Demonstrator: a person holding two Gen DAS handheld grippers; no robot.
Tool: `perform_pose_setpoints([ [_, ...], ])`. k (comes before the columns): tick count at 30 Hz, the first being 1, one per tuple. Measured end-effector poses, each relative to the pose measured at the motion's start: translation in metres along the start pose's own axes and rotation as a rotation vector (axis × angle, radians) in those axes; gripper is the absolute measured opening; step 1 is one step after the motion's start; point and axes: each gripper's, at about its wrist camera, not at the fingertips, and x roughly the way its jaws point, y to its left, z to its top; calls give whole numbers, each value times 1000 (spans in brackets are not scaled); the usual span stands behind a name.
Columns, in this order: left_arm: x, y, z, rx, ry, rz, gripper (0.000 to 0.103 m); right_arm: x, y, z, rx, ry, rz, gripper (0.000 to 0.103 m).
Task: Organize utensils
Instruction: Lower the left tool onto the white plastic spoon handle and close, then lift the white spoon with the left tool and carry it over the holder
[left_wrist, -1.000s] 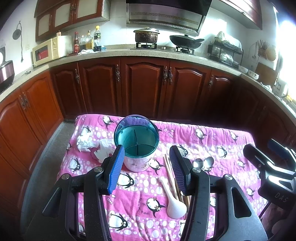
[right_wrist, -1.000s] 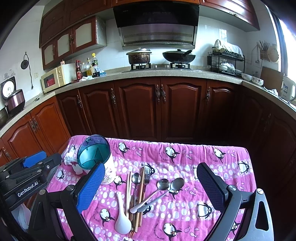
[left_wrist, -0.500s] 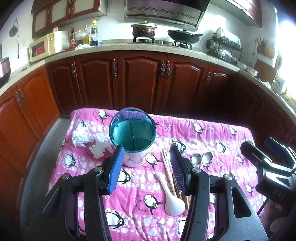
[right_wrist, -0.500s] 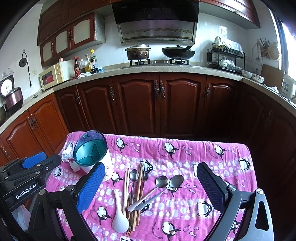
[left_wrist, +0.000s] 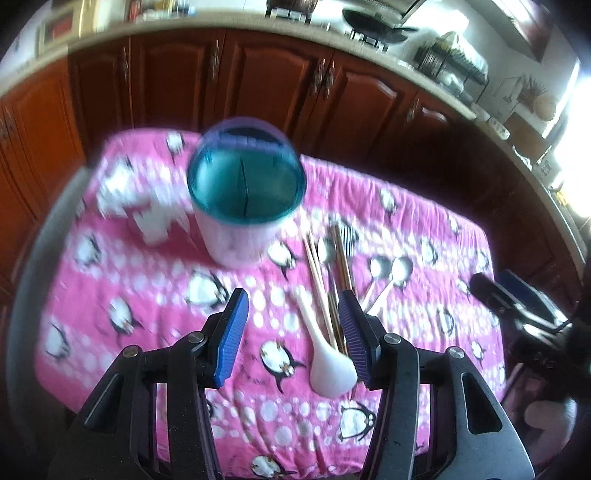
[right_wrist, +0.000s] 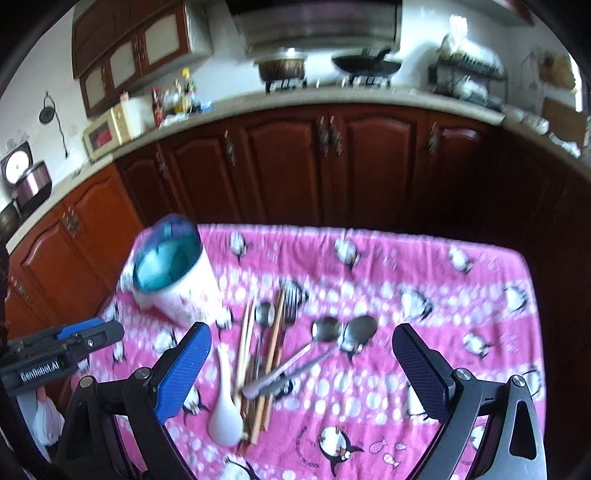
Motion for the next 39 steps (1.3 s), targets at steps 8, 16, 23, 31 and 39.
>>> perform_pose_setpoints([
  [8, 70, 8, -13, -41, 137, 1, 50, 76, -48, -25, 136, 155, 72, 58],
  [16, 113, 11, -7, -64, 170, 1, 50, 128, -107, -17, 245, 164, 44, 53],
  [23, 140, 6, -7, -62, 202, -4, 50, 159, -133, -13, 291, 176, 133, 44],
  [31, 157, -2, -4, -47, 220, -22, 13, 174, -137, -17, 286, 167, 190, 16],
  [39, 132, -2, -6, -20, 180, -65, 12, 143, -122, -12, 208, 108, 202, 3],
])
